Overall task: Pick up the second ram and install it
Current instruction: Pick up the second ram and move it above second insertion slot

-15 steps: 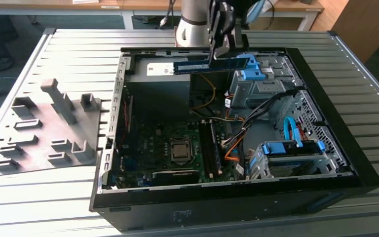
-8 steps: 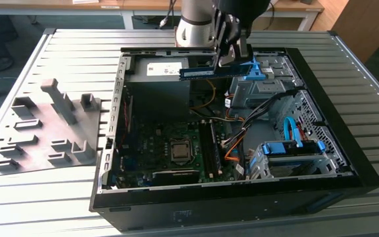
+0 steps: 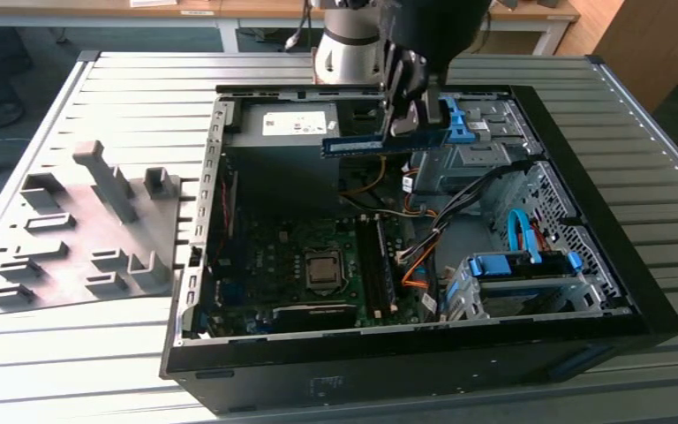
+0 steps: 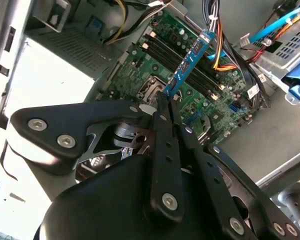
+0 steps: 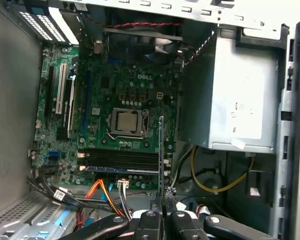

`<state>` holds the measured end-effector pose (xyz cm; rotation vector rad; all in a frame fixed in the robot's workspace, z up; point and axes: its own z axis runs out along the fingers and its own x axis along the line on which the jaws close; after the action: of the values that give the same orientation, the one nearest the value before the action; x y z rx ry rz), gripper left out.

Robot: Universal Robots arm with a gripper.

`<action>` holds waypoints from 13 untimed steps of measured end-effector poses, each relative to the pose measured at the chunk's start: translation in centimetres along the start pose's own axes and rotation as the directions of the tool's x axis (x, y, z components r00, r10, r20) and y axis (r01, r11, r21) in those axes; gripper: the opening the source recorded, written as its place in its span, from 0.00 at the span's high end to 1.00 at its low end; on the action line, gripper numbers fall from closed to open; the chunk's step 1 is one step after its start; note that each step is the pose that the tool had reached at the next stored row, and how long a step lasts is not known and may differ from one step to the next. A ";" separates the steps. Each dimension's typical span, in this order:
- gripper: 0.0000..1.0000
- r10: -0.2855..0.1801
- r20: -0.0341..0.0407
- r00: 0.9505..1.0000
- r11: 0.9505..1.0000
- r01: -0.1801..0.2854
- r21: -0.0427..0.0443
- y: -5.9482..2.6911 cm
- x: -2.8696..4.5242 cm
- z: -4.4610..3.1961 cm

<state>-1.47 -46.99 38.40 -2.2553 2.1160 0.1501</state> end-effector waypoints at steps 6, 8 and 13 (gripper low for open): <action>0.86 0.073 0.003 0.997 0.997 -0.073 0.008 -0.03 0.25 1.06; 0.86 0.092 0.004 0.996 0.996 -0.092 0.011 -0.03 0.31 1.41; 0.86 0.118 0.005 0.993 0.993 -0.118 0.016 0.03 0.74 2.26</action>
<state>-1.54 -47.49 36.08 -2.1195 2.2410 0.1405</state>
